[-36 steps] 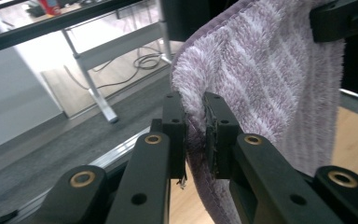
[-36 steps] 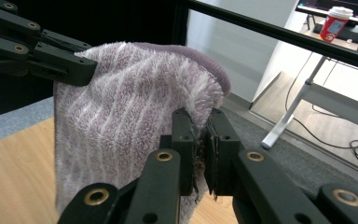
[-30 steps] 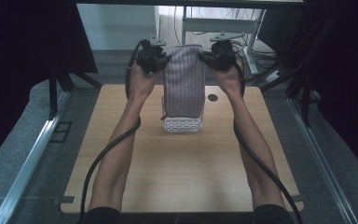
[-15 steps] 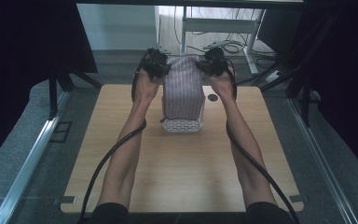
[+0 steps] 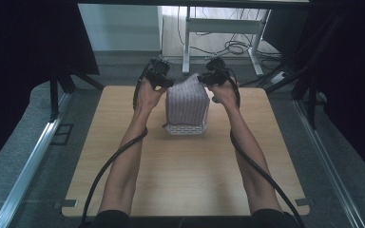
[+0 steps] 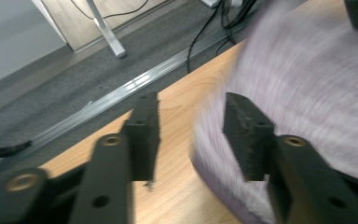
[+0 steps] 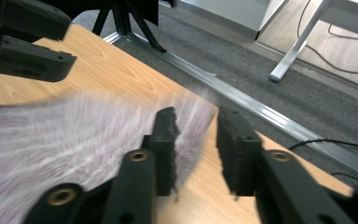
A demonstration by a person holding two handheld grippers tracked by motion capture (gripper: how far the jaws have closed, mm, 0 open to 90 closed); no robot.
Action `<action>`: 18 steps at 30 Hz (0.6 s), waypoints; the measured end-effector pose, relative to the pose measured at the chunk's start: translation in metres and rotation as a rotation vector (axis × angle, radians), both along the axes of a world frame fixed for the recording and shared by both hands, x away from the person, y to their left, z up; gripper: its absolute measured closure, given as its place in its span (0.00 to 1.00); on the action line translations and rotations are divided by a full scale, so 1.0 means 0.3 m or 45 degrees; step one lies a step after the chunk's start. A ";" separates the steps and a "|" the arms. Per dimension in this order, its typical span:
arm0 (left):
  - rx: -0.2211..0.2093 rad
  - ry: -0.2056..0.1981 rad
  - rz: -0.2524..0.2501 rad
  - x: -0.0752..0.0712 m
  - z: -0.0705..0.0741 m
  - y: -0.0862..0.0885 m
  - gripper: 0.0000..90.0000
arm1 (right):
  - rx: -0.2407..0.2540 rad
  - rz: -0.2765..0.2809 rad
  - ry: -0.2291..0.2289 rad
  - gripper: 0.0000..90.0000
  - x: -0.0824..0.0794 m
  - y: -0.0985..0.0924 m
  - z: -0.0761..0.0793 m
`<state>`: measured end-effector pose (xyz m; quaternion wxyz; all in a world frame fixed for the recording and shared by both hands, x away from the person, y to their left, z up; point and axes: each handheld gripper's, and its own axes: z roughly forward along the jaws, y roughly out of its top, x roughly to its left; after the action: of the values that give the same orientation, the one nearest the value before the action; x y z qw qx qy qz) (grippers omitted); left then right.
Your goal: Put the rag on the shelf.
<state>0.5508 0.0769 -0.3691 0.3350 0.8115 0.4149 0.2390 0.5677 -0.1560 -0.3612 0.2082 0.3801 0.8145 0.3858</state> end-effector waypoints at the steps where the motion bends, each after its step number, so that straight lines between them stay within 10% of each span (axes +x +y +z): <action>1: -0.004 0.001 0.007 -0.002 0.001 0.003 0.55 | 0.004 -0.001 0.009 0.71 -0.001 -0.004 -0.004; 18: -0.203 0.051 -0.094 -0.075 0.018 0.036 0.23 | 0.121 0.046 0.035 0.41 -0.065 -0.050 -0.002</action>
<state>0.5283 0.0876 -0.3637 0.3988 0.8017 0.4089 0.1764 0.5481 -0.1710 -0.3618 0.1716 0.3801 0.8048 0.4224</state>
